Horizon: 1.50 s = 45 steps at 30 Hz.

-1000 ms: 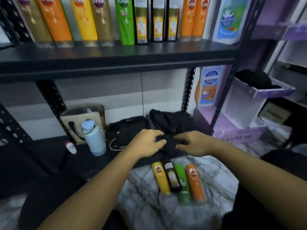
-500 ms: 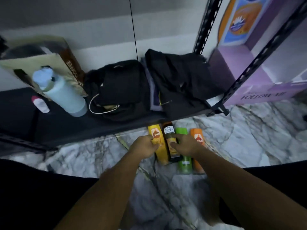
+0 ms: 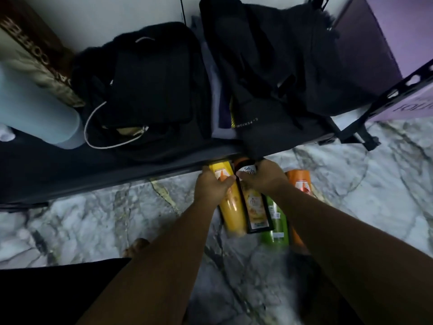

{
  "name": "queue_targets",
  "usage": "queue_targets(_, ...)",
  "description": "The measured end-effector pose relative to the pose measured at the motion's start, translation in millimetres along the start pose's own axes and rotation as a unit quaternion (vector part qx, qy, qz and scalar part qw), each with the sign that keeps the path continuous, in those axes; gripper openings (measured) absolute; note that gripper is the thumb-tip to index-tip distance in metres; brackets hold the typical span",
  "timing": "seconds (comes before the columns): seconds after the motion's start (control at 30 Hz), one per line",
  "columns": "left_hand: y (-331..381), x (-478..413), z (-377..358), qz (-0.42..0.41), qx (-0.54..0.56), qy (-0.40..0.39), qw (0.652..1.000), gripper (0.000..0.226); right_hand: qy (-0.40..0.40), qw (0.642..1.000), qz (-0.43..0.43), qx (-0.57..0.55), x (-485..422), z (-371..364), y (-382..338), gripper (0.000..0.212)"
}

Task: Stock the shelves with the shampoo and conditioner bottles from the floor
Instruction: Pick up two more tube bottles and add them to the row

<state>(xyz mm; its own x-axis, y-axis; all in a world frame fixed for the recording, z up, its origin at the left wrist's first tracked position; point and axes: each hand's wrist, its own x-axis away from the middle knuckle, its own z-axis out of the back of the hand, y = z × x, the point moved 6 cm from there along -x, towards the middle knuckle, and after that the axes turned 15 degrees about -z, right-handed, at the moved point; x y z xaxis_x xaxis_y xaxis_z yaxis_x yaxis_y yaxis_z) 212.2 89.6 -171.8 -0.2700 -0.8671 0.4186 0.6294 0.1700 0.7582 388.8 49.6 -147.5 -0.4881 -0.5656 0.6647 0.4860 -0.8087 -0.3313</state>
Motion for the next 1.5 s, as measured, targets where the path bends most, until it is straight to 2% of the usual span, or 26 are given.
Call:
queue_targets(0.17, -7, 10, -3, 0.008, 0.003, 0.003, 1.000, 0.078, 0.045, 0.997, 0.012, -0.057, 16, -3, 5, 0.051)
queue_targets(0.33, -12, 34, 12, 0.004, -0.001, 0.002, 1.000, 0.060, 0.034, 0.996, 0.010, -0.079, 43, -11, 9, 0.046)
queue_targets(0.5, 18, 64, 43, -0.057, 0.010, -0.024, 0.998, 0.060, 0.030, 0.994, 0.036, -0.094, 80, 2, 6, 0.040)
queue_targets(0.6, 41, 86, 61, -0.108, -0.005, -0.038, 0.993, 0.068, 0.028, 0.991, 0.065, -0.111, 107, 12, 2, 0.043)
queue_targets(0.67, 55, 101, 70, -0.145, -0.031, -0.046, 0.988, 0.065, 0.026, 0.990, 0.082, -0.115, 126, 17, 0, 0.047)
queue_targets(0.83, 74, 135, 85, -0.209, -0.081, -0.045, 0.973, 0.052, 0.045, 0.985, 0.132, -0.097, 169, 25, 7, 0.046)
queue_targets(1.03, 81, 163, 84, -0.253, -0.105, -0.024, 0.962, 0.044, 0.078, 0.983, 0.153, -0.059, 195, 23, 21, 0.048)
queue_targets(1.3, 81, 170, 86, -0.248, -0.144, -0.025, 0.958, 0.048, 0.121, 0.983, 0.134, -0.017, 207, 23, 26, 0.042)
queue_targets(1.4, 81, 172, 96, -0.238, -0.084, -0.020, 0.967, 0.042, 0.100, 0.984, 0.136, -0.065, 214, 29, 23, 0.045)
queue_targets(1.5, 91, 182, 114, -0.224, 0.013, 0.028, 0.974, 0.046, 0.079, 0.963, 0.142, -0.215, 228, 44, 13, 0.049)
